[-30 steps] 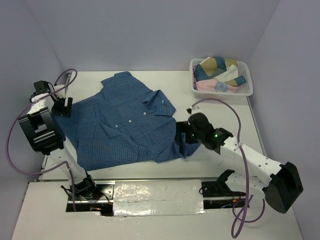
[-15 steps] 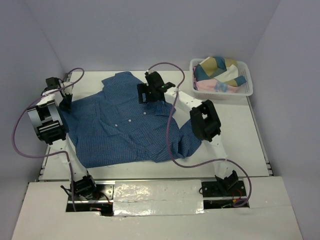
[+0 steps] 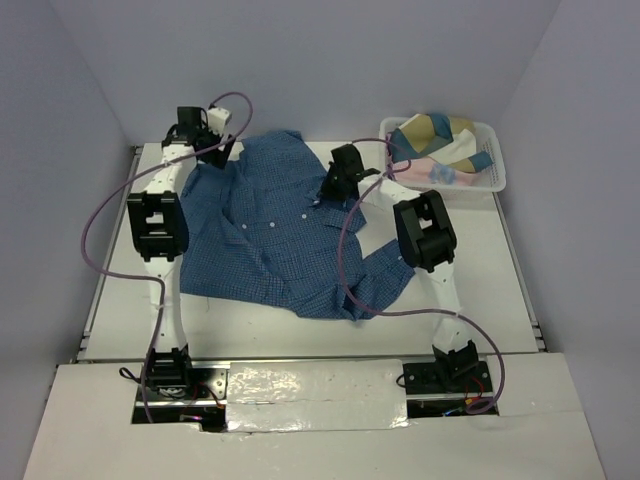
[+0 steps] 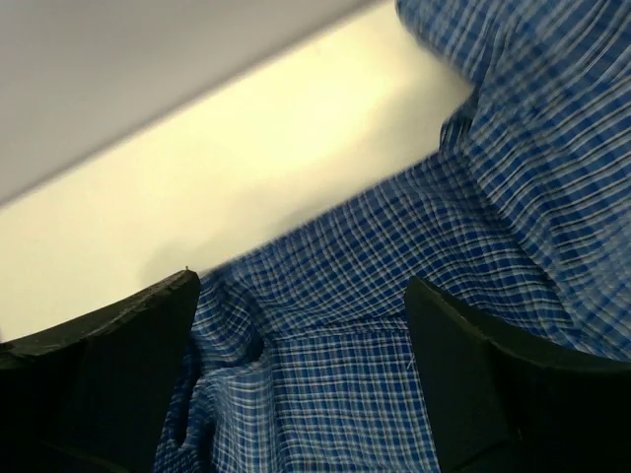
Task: Fold and stack the long sleeve shirts
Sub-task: Flatten the shirt out
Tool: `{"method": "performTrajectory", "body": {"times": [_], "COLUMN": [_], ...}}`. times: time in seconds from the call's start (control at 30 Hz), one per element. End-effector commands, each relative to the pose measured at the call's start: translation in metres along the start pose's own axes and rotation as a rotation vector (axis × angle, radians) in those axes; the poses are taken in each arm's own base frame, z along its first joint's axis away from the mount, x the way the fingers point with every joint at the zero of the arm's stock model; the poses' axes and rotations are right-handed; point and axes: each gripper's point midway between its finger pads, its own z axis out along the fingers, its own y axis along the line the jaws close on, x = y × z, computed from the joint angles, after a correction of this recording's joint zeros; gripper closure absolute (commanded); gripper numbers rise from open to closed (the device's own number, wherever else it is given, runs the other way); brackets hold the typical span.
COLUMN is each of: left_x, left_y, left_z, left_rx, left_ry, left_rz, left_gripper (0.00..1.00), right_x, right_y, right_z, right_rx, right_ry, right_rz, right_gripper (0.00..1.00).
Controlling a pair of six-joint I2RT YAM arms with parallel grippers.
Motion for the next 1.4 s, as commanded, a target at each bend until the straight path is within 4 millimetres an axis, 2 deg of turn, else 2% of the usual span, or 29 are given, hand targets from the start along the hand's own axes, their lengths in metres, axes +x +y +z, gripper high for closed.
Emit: {"method": "performTrajectory", "body": {"times": [0.0,0.03,0.07,0.1,0.13,0.17,0.2,0.23,0.27,0.3,0.33,0.37,0.4,0.43,0.47,0.5,0.57,0.7,0.8,0.87,0.93,1.0,1.03,1.13,1.3,1.37], "left_x": [-0.055,-0.052,-0.063,-0.058,-0.034,-0.027,-0.001,0.017,0.042,0.073,0.089,0.108,0.128,0.139,0.153,0.158,0.16,0.158,0.166,0.173,0.17,0.164,0.152,0.144,0.166,0.172], "left_y": [0.064,0.065,0.074,0.076,0.066,0.065,0.059,0.054,0.043,0.033,0.026,0.026,0.016,0.017,0.008,0.004,-0.009,-0.028,-0.04,-0.048,-0.05,-0.051,-0.044,-0.04,-0.053,-0.055], "left_z": [-0.077,-0.09,-0.121,-0.133,-0.138,-0.152,-0.15,-0.15,-0.153,-0.149,-0.147,-0.146,-0.141,-0.142,-0.138,-0.136,-0.134,-0.132,-0.131,-0.13,-0.136,-0.142,-0.148,-0.162,-0.181,-0.187], "left_rx": [-0.03,-0.001,0.035,0.06,0.105,0.112,0.098,0.108,0.138,0.154,0.173,0.18,0.211,0.219,0.249,0.271,0.326,0.374,0.387,0.398,0.41,0.416,0.392,0.372,0.4,0.405], "left_ry": [-0.179,-0.173,-0.22,-0.217,-0.144,-0.113,-0.021,0.043,0.133,0.219,0.262,0.301,0.34,0.354,0.384,0.391,0.379,0.354,0.377,0.403,0.395,0.368,0.327,0.294,0.367,0.372], "left_rz": [-0.145,-0.185,-0.207,-0.233,-0.258,-0.253,-0.245,-0.216,-0.232,-0.248,-0.265,-0.294,-0.339,-0.374,-0.402,-0.412,-0.421,-0.412,-0.397,-0.396,-0.396,-0.384,-0.367,-0.332,-0.333,-0.338], "left_gripper": [0.01,0.01,0.01,0.01,0.01,0.01,0.02,0.03,0.11,0.15,0.23,0.26,0.29,0.3,0.3,0.3,0.27,0.27,0.3,0.39,0.42,0.4,0.37,0.35,0.39,0.45], "right_x": [-0.017,-0.031,-0.032,-0.034,-0.038,-0.031,-0.024,-0.029,-0.021,-0.017,-0.013,-0.008,0.0,0.007,0.019,0.021,0.031,0.061,0.072,0.079,0.079,0.082,0.083,0.083,0.081,0.08], "right_y": [0.024,0.04,0.041,0.045,0.053,0.061,0.058,0.066,0.073,0.071,0.071,0.071,0.067,0.066,0.055,0.056,0.049,0.022,0.006,-0.002,-0.008,-0.013,-0.014,-0.018,-0.024,-0.026], "right_z": [-0.027,-0.044,-0.05,-0.056,-0.07,-0.076,-0.081,-0.096,-0.103,-0.116,-0.122,-0.128,-0.137,-0.14,-0.14,-0.149,-0.152,-0.157,-0.16,-0.16,-0.161,-0.163,-0.163,-0.167,-0.176,-0.18], "right_rx": [-0.051,-0.099,-0.098,-0.11,-0.138,-0.151,-0.141,-0.148,-0.153,-0.143,-0.147,-0.155,-0.163,-0.177,-0.166,-0.179,-0.181,-0.148,-0.121,-0.106,-0.08,-0.071,-0.065,-0.053,-0.033,-0.026], "right_ry": [-0.128,-0.179,-0.2,-0.22,-0.251,-0.251,-0.246,-0.273,-0.271,-0.281,-0.283,-0.28,-0.275,-0.256,-0.226,-0.225,-0.2,-0.128,-0.113,-0.098,-0.103,-0.097,-0.095,-0.095,-0.117,-0.13], "right_rz": [0.043,0.035,0.023,-0.019,-0.045,-0.083,-0.139,-0.166,-0.199,-0.234,-0.248,-0.262,-0.282,-0.291,-0.296,-0.301,-0.312,-0.325,-0.322,-0.319,-0.316,-0.316,-0.318,-0.324,-0.325,-0.328], "right_gripper": [1.0,1.0,1.0,1.0,0.94,0.88,0.82,0.71,0.67,0.65,0.64,0.64,0.62,0.61,0.61,0.6,0.59,0.59,0.59,0.59,0.59,0.59,0.59,0.59,0.59,0.59]}}
